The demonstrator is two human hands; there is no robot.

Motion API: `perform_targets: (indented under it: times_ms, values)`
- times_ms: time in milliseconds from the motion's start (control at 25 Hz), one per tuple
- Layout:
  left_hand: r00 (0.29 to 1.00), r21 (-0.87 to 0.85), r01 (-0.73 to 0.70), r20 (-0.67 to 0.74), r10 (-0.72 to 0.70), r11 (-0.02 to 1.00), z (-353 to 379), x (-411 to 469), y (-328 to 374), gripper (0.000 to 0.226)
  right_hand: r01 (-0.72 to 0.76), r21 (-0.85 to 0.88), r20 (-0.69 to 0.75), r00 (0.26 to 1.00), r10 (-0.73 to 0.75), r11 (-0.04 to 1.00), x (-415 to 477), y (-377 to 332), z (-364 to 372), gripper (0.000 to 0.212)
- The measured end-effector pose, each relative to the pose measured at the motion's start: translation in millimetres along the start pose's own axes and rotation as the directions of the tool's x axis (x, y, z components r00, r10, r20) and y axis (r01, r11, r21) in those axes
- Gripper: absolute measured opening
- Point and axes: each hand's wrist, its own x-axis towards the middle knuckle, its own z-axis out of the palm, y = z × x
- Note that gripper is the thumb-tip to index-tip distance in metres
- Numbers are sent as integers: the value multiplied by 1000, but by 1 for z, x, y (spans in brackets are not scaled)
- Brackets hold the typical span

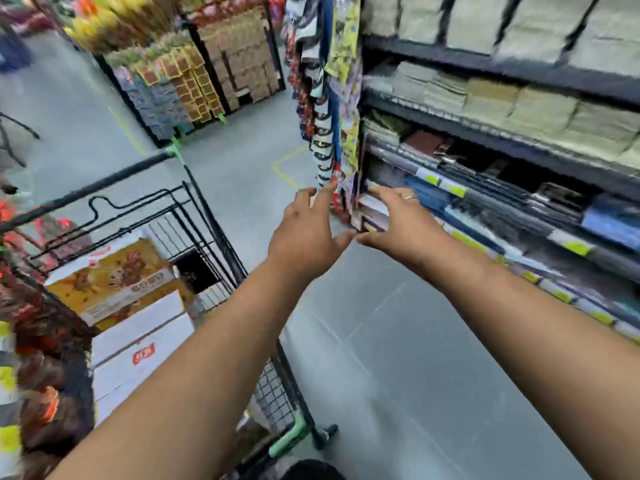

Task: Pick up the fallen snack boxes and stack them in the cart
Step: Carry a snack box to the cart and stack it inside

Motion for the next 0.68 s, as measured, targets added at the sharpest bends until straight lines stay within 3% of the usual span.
perform_targets:
  times_ms: [200,320,680]
  values:
    - [964,-31,-263,39,264,964,23,30,138,77,-171,-38,-183,970,161,985,-57,76,-112,86]
    - [898,-38,-430,80,432,902,34,40,210,77,-271,-4,-293,921,258,962,-92,112,-167,88]
    - [607,-201,-751,165,777,629,93,77,374,77,-569,153,-534,640,553,808,-173,202,-254,84]
